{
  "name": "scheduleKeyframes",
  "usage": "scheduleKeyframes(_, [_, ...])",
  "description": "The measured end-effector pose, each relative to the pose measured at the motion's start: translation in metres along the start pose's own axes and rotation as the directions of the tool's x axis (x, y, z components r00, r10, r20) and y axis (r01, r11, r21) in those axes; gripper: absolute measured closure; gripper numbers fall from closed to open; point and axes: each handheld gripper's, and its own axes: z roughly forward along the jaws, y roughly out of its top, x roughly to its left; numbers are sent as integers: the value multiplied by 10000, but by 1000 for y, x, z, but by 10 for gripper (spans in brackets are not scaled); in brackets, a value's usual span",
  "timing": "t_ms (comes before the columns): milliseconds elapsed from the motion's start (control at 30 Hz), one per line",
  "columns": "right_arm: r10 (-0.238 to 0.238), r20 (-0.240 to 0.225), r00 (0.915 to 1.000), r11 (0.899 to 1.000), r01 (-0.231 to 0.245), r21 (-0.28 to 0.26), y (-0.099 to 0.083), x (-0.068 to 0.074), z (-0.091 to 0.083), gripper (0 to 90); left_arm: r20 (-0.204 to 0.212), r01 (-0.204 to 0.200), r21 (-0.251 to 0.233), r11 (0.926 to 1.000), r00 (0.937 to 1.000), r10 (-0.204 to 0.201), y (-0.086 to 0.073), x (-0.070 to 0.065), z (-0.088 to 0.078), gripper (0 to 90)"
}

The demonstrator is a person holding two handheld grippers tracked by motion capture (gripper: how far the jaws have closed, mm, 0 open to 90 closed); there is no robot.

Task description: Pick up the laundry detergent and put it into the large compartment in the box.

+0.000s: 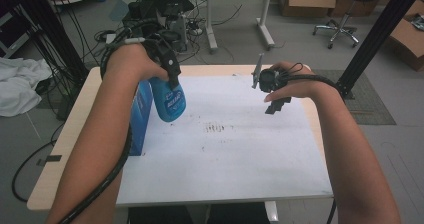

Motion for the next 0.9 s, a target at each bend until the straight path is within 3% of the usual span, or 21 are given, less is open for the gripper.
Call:
scheduleKeyframes(133, [-53, -2, 10000, 10000, 53, -9, 1, 0, 0, 163, -100, 741, -38, 9972, 9972, -741, -6, 6, -15, 388])
scheduleKeyframes(500, [-60, 0, 10000, 10000, 60, -48, 1, 0, 0, 163, -259, 1856, 134, 9825, 9824, -1852, -23, 20, -50, 387])
scheduleKeyframes(533, [-63, -1, 10000, 10000, 63, -42, 1, 0, 1, 163, -251, 2173, 77, 9761, 9758, -2170, -28, 24, -58, 387])
scheduleKeyframes(633, [-90, -18, 10000, 9999, 90, -61, 2, -1, 1, 163, -196, 2613, 2, 9653, 9651, -2612, -36, 31, -69, 387])
scheduleKeyframes(767, [-134, -42, 9999, 9999, 133, -70, 4, -1, 2, 163, -288, 3259, 30, 9454, 9450, -3257, -46, 40, -83, 387])
scheduleKeyframes(900, [-178, -51, 9998, 9998, 177, -81, 5, -1, 3, 163, -532, 3961, 37, 9182, 9170, -3953, -56, 48, -92, 387])
